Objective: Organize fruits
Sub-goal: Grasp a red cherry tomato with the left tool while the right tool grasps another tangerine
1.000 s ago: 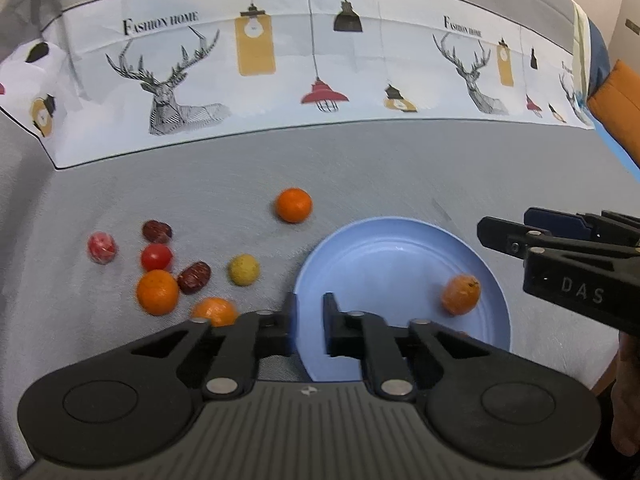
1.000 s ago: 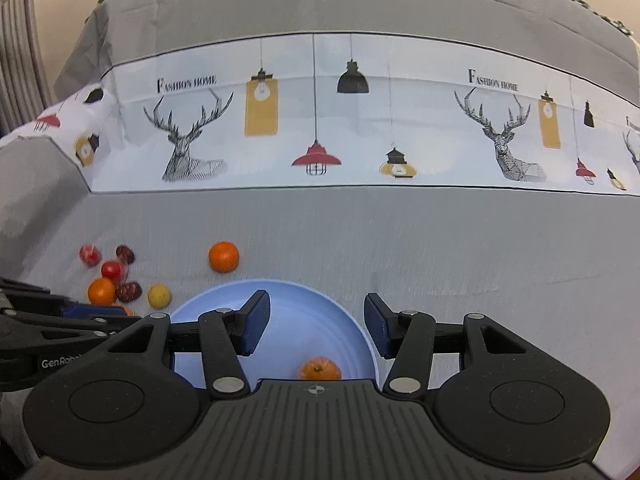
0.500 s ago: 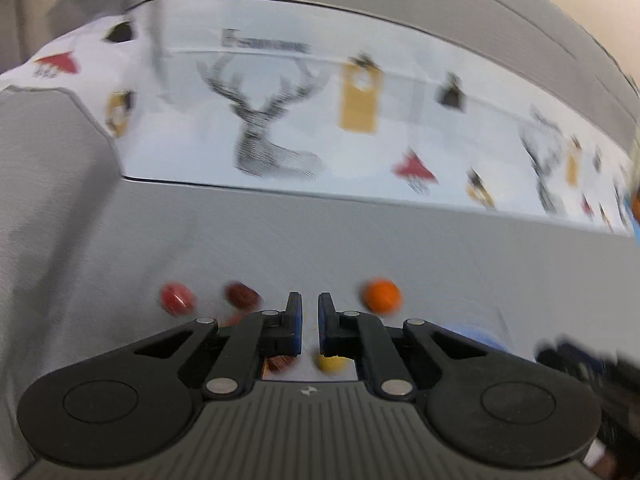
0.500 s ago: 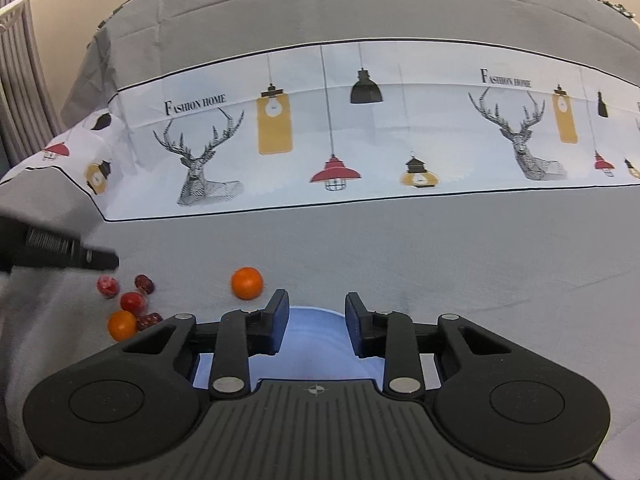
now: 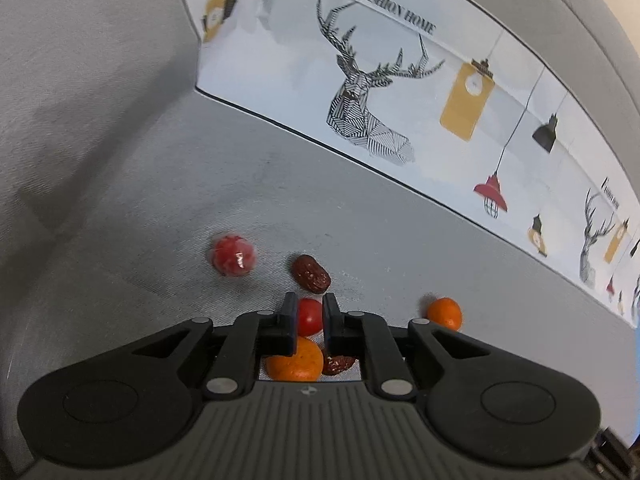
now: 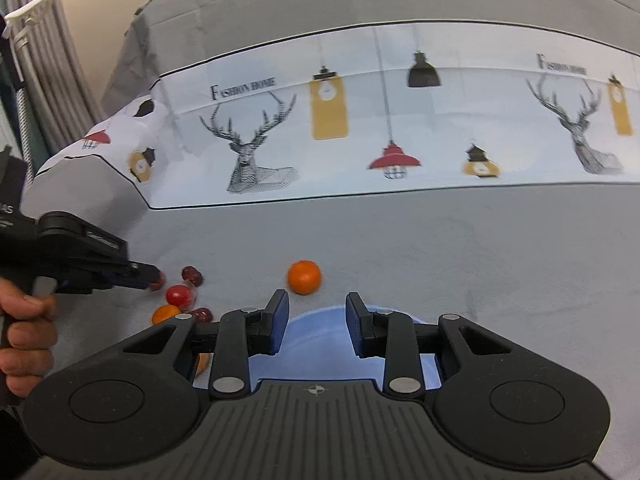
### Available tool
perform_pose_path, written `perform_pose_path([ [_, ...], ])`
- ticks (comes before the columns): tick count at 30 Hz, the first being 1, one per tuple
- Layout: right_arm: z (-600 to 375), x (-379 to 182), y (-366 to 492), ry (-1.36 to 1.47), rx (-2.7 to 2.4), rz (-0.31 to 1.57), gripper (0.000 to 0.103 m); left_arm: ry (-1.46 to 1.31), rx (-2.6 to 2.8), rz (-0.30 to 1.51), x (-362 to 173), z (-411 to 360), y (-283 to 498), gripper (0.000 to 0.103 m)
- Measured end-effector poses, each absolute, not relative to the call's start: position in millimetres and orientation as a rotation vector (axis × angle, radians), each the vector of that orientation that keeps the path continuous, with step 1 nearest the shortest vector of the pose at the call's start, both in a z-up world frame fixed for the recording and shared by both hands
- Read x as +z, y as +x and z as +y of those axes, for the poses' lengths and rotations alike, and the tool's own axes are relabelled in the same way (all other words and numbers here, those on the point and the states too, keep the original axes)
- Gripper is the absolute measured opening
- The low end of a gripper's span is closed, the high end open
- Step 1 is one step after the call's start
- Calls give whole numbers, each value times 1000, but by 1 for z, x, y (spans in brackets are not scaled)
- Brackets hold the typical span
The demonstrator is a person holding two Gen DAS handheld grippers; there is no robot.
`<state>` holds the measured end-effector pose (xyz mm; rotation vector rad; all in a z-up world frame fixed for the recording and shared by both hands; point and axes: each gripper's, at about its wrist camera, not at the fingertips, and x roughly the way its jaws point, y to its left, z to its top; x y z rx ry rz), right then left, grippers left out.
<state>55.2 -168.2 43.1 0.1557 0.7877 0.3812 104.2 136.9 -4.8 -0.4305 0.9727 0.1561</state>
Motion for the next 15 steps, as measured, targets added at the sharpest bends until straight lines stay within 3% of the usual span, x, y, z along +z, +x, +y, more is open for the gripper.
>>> perform_pose_path([
  [4, -159, 38, 70, 165, 405, 806, 36, -373, 160, 984, -12, 126, 108, 33],
  [7, -152, 32, 82, 167, 419, 831, 47, -340, 160, 988, -14, 121, 111, 42],
  [15, -122, 13, 117, 135, 444, 877, 55, -303, 173, 1012, -22, 115, 122, 49],
])
